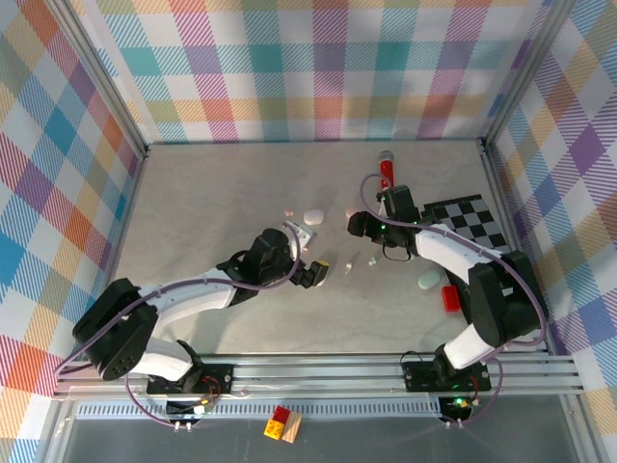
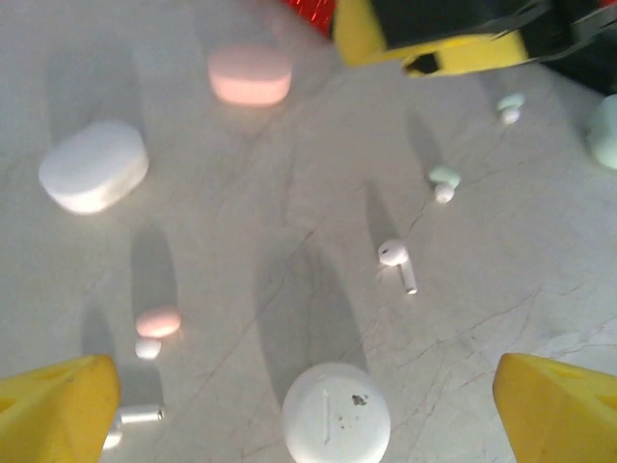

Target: Insert the wireless bluetooth earbuds into the charging case

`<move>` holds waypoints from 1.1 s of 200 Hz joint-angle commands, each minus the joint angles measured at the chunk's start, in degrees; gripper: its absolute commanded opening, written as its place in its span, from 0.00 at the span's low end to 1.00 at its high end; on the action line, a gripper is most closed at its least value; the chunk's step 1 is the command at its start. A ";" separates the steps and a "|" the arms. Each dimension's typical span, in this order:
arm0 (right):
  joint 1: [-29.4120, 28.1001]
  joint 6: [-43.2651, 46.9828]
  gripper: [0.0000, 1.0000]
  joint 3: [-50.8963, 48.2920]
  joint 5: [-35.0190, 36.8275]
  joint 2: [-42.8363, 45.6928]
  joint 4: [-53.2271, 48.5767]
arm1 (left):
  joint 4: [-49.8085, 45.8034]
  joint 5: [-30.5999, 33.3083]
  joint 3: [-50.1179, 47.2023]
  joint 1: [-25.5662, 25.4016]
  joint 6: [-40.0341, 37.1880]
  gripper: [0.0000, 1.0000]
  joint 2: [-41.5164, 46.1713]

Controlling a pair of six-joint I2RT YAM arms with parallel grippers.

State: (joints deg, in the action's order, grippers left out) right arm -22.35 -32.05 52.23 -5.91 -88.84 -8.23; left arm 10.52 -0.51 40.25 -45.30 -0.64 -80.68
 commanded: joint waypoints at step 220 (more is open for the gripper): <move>1.69 -0.47 0.74 -3.05 0.34 1.98 2.60 | -30.65 9.44 23.38 -7.70 4.60 0.54 -25.52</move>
State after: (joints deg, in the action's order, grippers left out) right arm -20.99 -32.29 49.76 -4.95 -88.53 -6.76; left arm -20.53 8.45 62.57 -52.84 4.43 -104.86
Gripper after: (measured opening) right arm 0.738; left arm 0.575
